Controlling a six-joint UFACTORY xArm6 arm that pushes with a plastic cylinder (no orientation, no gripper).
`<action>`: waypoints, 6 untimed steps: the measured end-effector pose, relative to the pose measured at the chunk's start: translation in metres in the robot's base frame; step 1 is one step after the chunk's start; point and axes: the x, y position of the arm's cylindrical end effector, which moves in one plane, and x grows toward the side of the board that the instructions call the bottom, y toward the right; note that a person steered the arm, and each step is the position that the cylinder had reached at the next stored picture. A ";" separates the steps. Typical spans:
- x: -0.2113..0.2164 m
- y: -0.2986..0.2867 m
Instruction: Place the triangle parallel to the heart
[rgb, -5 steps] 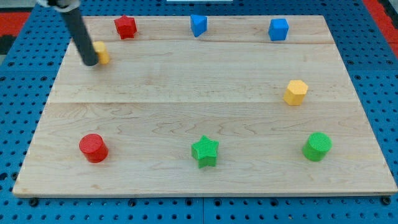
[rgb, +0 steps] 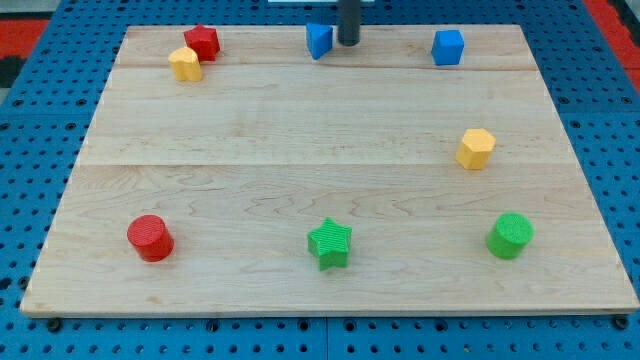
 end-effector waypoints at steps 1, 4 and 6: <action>-0.009 -0.030; 0.051 -0.132; 0.077 -0.037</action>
